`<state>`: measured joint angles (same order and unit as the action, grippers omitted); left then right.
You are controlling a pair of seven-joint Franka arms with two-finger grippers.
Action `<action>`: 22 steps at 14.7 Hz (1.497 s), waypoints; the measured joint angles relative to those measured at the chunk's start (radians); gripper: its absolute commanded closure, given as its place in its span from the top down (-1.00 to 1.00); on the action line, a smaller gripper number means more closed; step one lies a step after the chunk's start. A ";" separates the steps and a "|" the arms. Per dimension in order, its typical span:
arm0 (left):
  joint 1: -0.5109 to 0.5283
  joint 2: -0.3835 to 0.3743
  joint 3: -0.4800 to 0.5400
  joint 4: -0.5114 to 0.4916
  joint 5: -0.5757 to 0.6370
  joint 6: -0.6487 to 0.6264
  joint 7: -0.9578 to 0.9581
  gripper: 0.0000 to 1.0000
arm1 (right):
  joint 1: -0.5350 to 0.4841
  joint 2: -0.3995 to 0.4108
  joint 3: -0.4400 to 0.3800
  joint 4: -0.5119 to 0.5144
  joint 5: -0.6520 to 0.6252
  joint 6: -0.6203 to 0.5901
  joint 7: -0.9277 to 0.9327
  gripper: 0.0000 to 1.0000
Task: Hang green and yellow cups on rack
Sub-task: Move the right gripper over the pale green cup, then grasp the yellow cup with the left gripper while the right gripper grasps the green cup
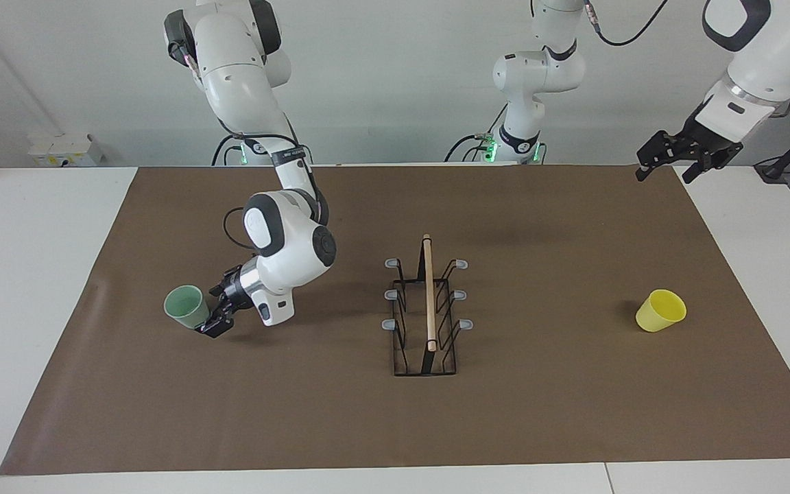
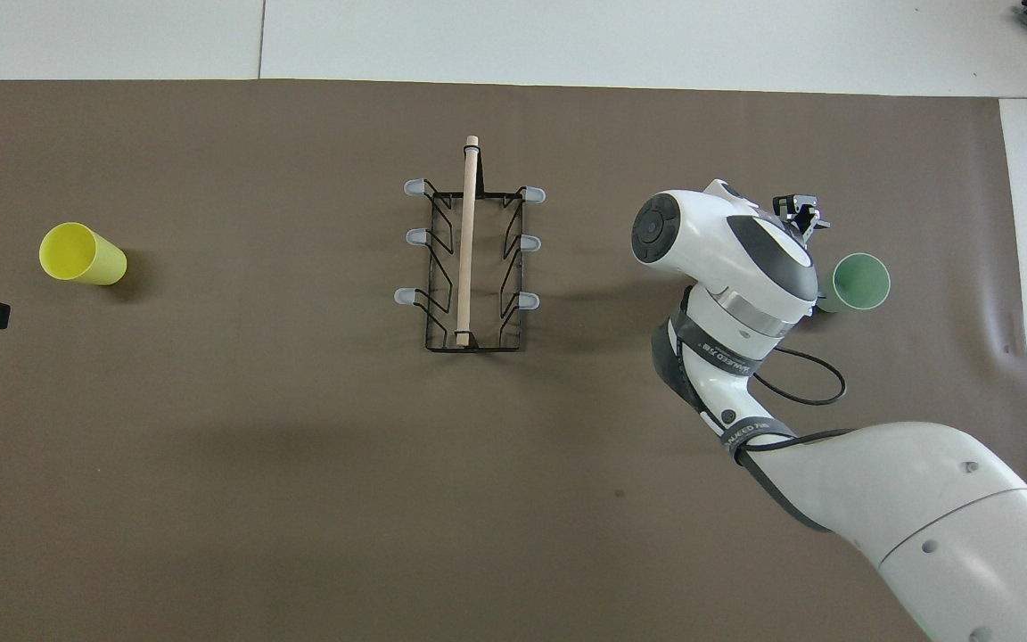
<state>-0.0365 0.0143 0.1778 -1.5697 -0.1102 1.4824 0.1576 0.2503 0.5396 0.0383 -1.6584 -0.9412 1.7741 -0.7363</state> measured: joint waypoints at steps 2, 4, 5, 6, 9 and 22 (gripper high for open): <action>-0.014 0.056 0.092 0.000 -0.051 0.014 -0.009 1.00 | -0.002 0.000 0.000 -0.011 0.000 0.019 -0.002 0.98; -0.035 0.136 0.178 0.017 -0.119 0.030 -0.027 1.00 | -0.003 0.000 0.000 -0.027 0.000 0.039 -0.002 0.98; -0.046 0.181 0.219 0.034 -0.156 0.035 -0.043 1.00 | -0.004 0.000 0.000 -0.033 0.000 0.042 -0.002 0.98; -0.057 0.225 0.259 0.052 -0.200 0.036 -0.077 1.00 | -0.005 0.000 0.000 -0.037 0.000 0.043 -0.002 0.98; -0.076 0.353 0.362 0.102 -0.354 0.061 -0.227 1.00 | -0.005 0.000 0.000 -0.064 -0.025 0.057 -0.003 0.98; -0.002 0.705 0.458 0.197 -0.724 0.239 -0.770 1.00 | -0.050 -0.009 -0.001 -0.173 -0.174 0.140 -0.003 0.98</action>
<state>-0.0386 0.7190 0.6354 -1.3729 -0.8340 1.7210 -0.6126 0.1999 0.5308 0.0369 -1.8315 -1.1155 1.9143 -0.7391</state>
